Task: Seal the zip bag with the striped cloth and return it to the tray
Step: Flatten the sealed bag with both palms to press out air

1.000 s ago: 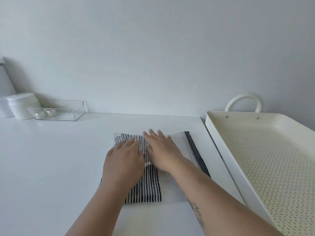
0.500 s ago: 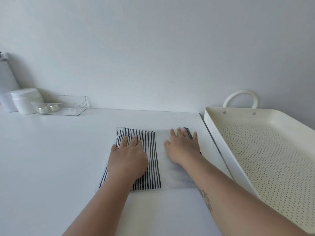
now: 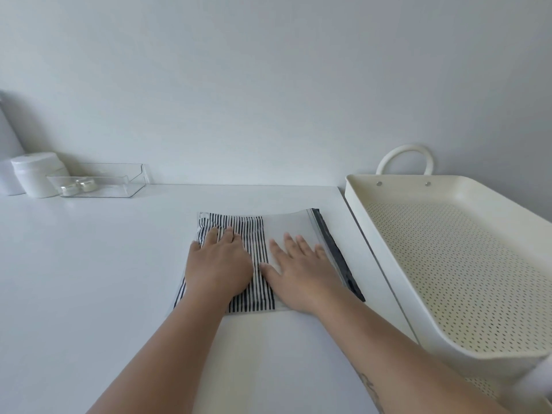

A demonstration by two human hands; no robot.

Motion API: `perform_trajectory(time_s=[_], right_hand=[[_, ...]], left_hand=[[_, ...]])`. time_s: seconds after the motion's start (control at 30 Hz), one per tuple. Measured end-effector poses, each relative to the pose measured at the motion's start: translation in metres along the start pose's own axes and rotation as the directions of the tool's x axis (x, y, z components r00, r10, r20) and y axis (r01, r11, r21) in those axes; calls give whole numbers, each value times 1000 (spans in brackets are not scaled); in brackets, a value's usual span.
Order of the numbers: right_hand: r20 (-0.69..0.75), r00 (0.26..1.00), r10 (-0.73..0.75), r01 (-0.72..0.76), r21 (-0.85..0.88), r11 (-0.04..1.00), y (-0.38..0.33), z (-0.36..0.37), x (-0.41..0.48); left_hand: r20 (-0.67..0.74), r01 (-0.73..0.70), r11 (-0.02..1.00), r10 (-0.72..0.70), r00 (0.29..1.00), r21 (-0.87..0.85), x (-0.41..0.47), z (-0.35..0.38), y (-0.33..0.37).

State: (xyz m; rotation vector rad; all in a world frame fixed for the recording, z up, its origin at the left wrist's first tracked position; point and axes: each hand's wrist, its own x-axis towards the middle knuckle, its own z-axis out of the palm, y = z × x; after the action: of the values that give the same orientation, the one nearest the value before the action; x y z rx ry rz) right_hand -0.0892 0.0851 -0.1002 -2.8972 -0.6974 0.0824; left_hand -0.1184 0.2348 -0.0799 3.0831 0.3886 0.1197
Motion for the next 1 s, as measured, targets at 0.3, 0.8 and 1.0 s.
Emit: perform_trajectory(time_s=[0.3, 0.8, 1.0], right_hand=[[0, 964, 266, -266, -32, 963, 35, -22, 3], [40, 993, -110, 108, 57, 993, -13, -4, 92], [24, 995, 96, -96, 13, 995, 21, -5, 92]], left_hand=[[11, -11, 1000, 11, 1000, -15, -1, 0, 0], [-51, -45, 999, 45, 998, -7, 4, 7, -4], [-35, -34, 998, 32, 999, -50, 4, 10, -4]])
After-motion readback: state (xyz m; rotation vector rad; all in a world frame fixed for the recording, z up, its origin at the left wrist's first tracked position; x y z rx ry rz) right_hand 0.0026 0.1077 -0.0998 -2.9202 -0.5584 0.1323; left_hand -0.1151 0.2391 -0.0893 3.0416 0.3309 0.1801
